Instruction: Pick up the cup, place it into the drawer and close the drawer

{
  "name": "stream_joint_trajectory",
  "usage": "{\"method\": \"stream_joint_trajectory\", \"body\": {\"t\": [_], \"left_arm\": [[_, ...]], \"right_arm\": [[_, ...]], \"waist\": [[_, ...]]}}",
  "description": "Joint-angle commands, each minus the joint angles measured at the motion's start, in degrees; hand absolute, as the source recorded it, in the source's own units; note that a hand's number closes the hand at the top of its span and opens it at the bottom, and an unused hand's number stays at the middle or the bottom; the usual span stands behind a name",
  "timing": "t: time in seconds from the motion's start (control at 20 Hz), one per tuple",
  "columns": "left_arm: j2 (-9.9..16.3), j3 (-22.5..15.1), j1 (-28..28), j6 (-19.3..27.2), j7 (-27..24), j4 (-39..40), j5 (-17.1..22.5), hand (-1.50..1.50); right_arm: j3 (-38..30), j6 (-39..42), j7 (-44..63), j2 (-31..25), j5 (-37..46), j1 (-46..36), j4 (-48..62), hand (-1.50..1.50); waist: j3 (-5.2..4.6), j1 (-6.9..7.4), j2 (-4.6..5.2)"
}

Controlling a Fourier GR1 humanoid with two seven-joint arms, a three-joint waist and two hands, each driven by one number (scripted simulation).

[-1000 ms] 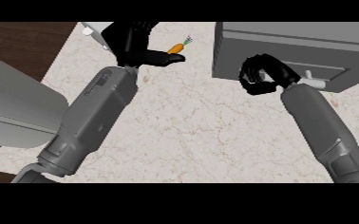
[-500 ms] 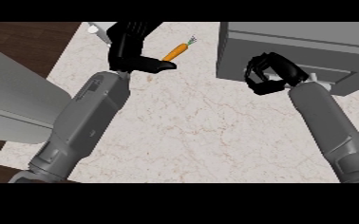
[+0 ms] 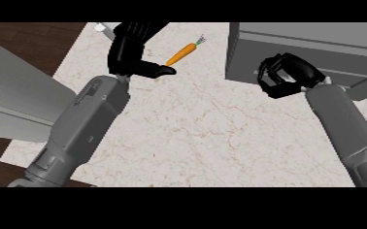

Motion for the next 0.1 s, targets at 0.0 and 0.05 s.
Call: {"method": "stream_joint_trajectory", "body": {"t": [0.0,0.05], "left_arm": [[1.14,0.24,0.68,-0.95,-0.12,-0.67,0.13,-1.50],[0.20,-0.13,0.72,-1.01,0.11,-0.99,0.23,-1.50]], "right_arm": [[-5.09,-7.58,4.01,-6.50,0.48,-9.47,1.63,1.50],[-5.17,-6.94,4.85,-6.68,0.23,-9.97,1.31,1.50]], "waist": [[-0.92,2.23,0.81],[-0.98,2.23,0.62]]}}
